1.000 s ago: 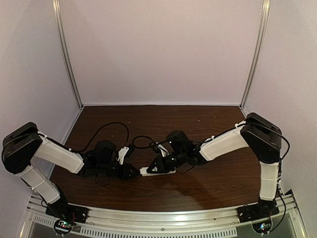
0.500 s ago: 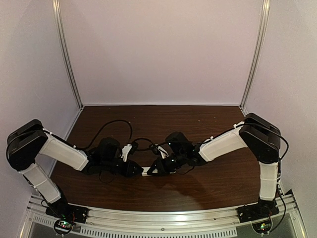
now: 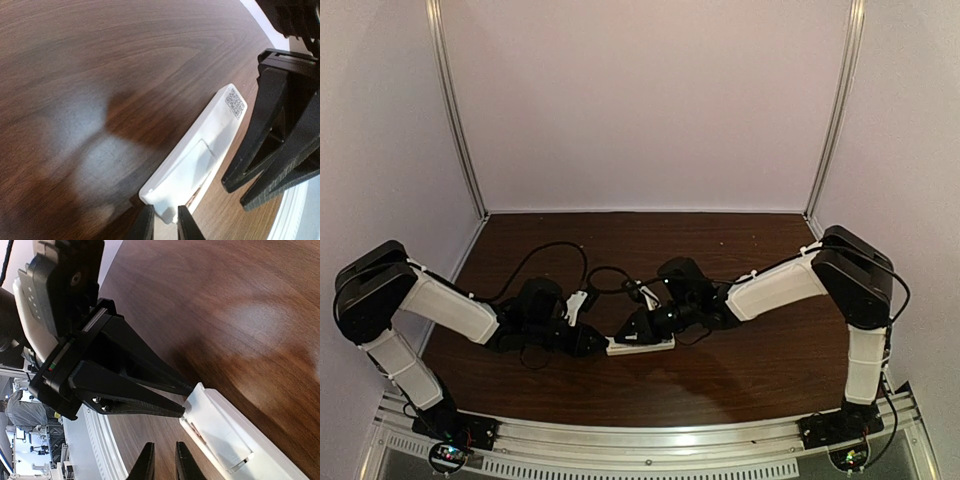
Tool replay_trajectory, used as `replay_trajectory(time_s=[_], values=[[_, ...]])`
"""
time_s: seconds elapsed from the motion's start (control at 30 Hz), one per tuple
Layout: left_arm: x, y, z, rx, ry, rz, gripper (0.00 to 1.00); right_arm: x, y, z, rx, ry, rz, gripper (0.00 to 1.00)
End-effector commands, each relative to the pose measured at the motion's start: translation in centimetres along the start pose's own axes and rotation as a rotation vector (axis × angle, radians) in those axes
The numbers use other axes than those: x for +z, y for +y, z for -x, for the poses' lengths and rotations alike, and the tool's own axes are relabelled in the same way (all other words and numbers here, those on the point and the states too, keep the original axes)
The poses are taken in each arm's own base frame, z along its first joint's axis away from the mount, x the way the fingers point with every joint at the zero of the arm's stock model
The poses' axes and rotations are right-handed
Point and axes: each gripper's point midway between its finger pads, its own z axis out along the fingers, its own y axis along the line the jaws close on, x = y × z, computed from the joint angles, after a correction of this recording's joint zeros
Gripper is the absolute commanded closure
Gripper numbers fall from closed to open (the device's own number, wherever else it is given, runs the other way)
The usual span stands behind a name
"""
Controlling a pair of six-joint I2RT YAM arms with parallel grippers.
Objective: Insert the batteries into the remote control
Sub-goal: Press the battery cover onto the remote control.
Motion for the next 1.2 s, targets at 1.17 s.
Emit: replay_trajectory(time_s=[1.17], values=[[-1.2,-1.8,0.1,0.044,-0.012,-0.032,0.83,1.8,-4.6,-1.5,0.021,0.059,-0.12,0.86]])
